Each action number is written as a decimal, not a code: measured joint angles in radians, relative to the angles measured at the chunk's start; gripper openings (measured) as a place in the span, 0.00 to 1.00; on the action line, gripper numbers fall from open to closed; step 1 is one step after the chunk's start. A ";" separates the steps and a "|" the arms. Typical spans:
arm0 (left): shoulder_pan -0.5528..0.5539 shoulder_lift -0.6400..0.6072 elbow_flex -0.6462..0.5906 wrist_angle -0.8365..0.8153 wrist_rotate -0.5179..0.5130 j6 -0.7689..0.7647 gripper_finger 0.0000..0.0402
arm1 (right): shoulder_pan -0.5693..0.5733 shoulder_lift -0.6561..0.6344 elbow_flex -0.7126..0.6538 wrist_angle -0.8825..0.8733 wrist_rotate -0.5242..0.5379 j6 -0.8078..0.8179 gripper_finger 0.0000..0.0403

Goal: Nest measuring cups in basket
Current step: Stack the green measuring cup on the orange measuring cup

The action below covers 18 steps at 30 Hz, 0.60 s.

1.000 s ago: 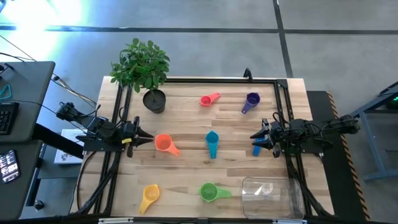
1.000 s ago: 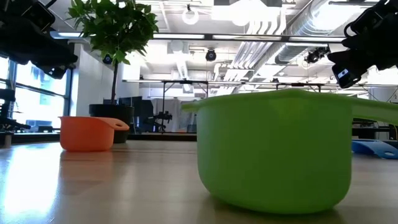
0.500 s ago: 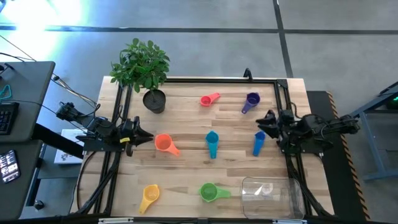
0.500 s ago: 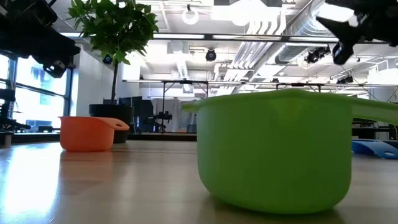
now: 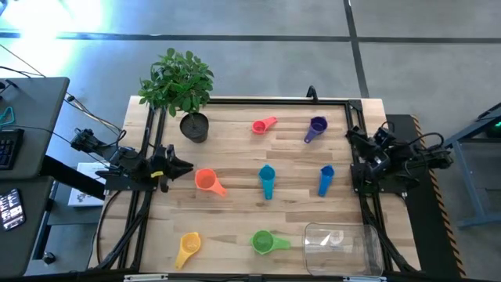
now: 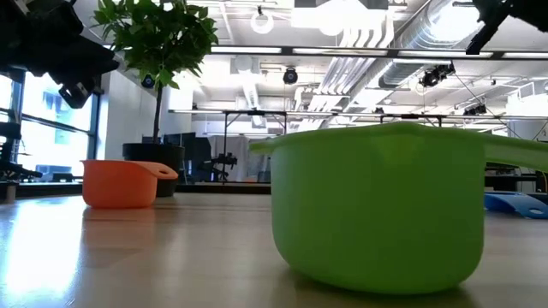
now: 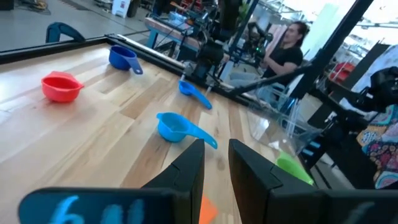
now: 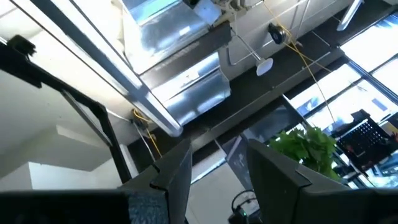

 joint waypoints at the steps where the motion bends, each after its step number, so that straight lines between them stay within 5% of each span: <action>1: 0.000 0.000 0.000 0.003 0.000 0.000 0.16 | 0.000 0.001 0.012 -0.008 0.000 -0.001 0.36; 9: 0.000 0.000 0.000 0.002 0.000 0.000 0.16 | 0.000 0.137 0.186 -0.145 -0.018 -0.018 0.36; 18: 0.000 0.000 0.000 0.002 0.000 0.000 0.16 | 0.000 0.424 0.481 -0.564 -0.018 0.126 0.36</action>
